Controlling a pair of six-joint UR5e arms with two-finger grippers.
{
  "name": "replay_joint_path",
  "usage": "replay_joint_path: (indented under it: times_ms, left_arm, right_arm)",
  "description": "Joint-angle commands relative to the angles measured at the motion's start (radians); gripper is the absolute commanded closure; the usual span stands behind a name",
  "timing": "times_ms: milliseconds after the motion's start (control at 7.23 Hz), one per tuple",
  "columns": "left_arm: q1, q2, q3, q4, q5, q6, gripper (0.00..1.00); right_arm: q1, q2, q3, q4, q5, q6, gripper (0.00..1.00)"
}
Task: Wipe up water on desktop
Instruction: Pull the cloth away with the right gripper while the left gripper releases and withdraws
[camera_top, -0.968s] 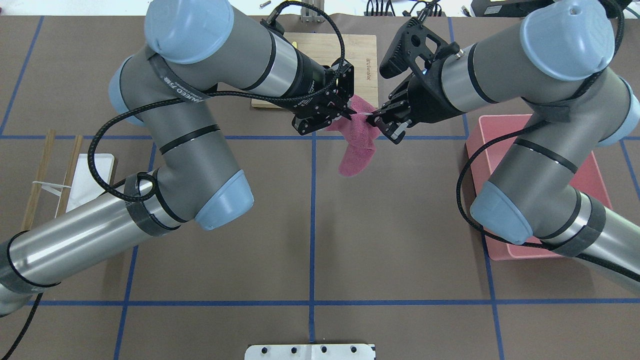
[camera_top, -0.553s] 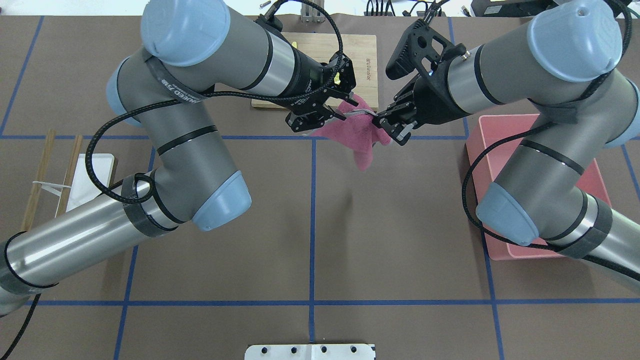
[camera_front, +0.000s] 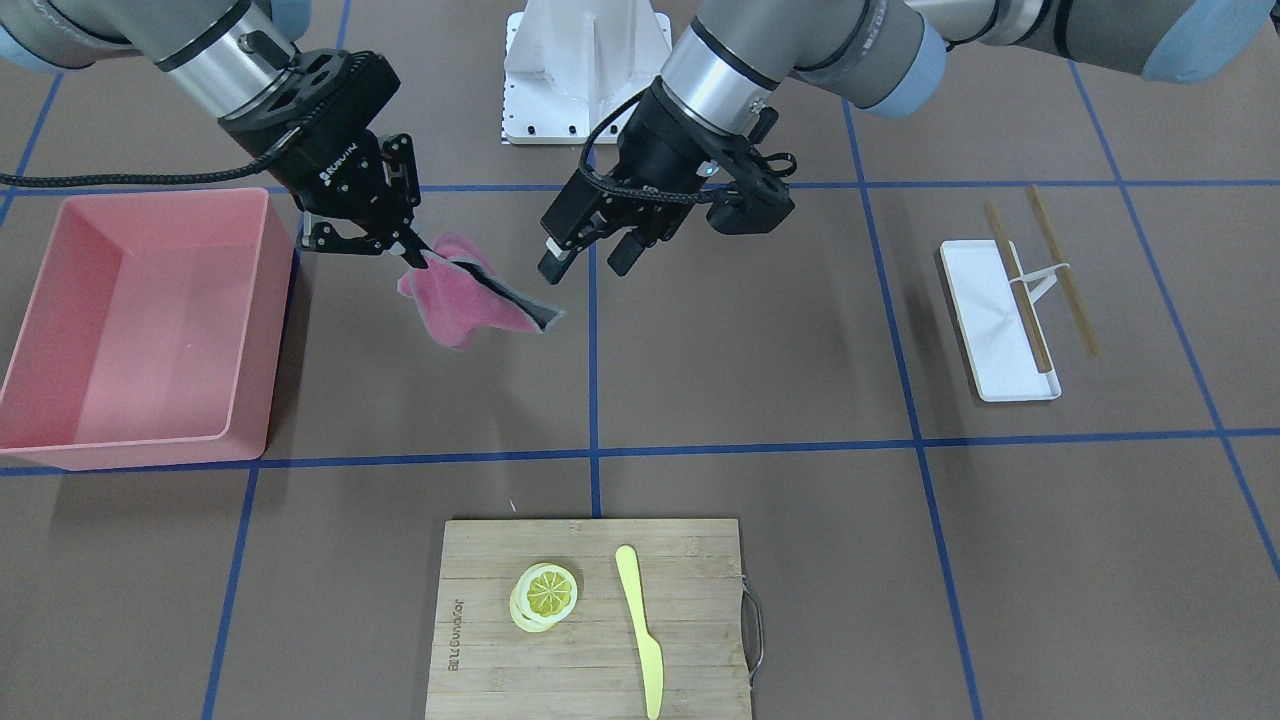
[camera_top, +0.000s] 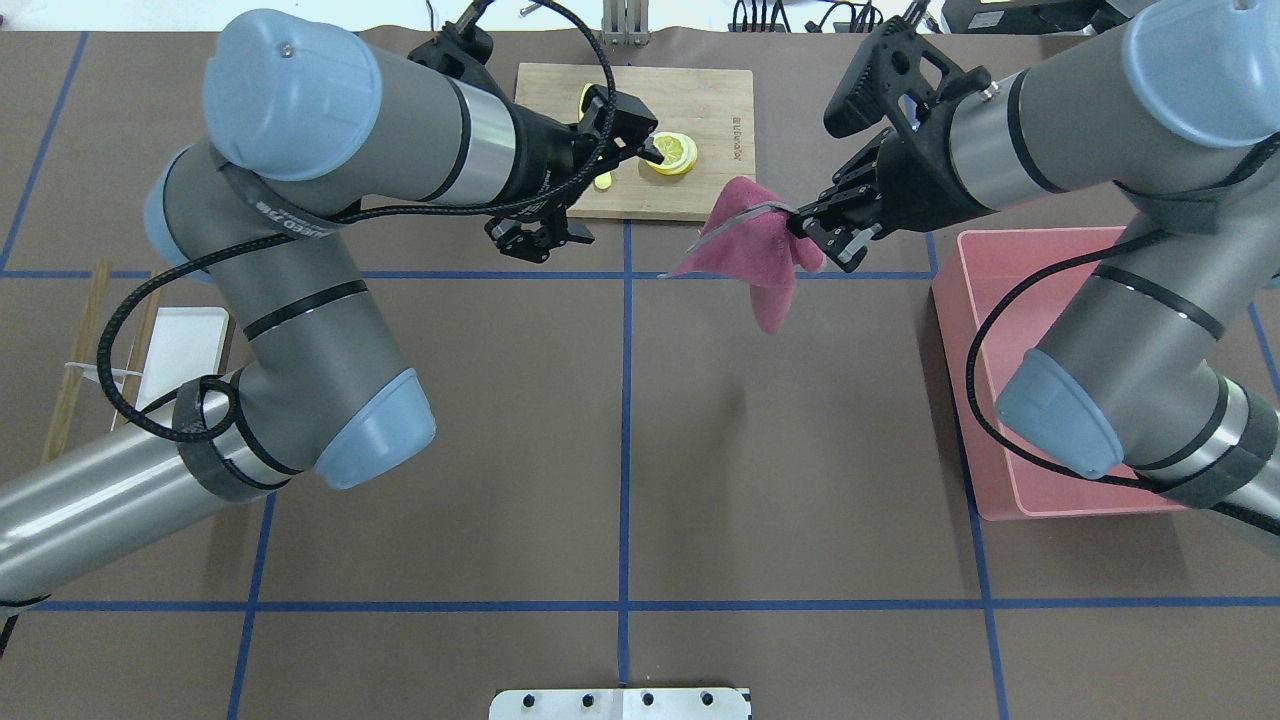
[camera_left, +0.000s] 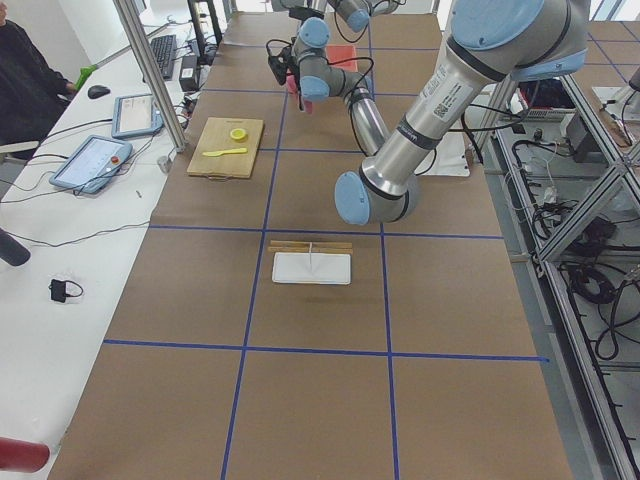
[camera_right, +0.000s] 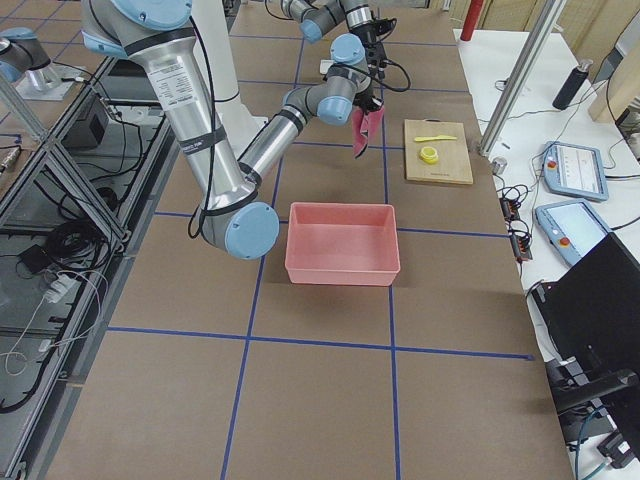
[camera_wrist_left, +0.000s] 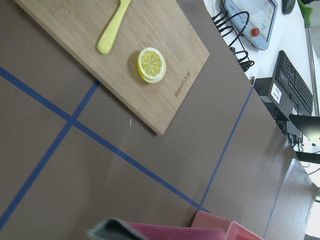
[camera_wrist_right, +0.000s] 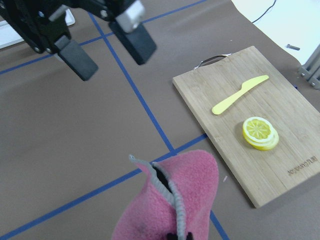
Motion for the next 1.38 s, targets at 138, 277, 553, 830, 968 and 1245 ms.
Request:
replay_joint_path:
  times_ms: [138, 277, 553, 830, 968, 1245]
  left_arm:
    - [-0.075, 0.109, -0.043, 0.01, 0.012, 0.18, 0.01]
    - [-0.111, 0.116, -0.072, 0.103, 0.011, 0.236, 0.02]
    - [-0.161, 0.123, -0.159, 0.339, 0.006, 0.494, 0.01]
    - [-0.229, 0.203, -0.242, 0.45, 0.003, 0.622, 0.01]
    - [-0.243, 0.218, -0.247, 0.452, 0.003, 0.622, 0.01]
    - [-0.263, 0.242, -0.219, 0.444, 0.009, 0.622, 0.01]
  right_arm:
    - [0.104, -0.047, 0.008, -0.137, -0.034, -0.006, 1.0]
    - [0.089, -0.041, 0.003, -0.185, -0.093, -0.027, 1.0]
    - [0.0, -0.038, -0.001, -0.28, -0.232, -0.172, 1.0]
    - [-0.064, -0.038, -0.004, -0.344, -0.272, -0.182, 1.0]
    - [-0.106, -0.03, -0.004, -0.39, -0.327, -0.217, 1.0]
    - [-0.167, -0.027, -0.007, -0.438, -0.376, -0.223, 1.0]
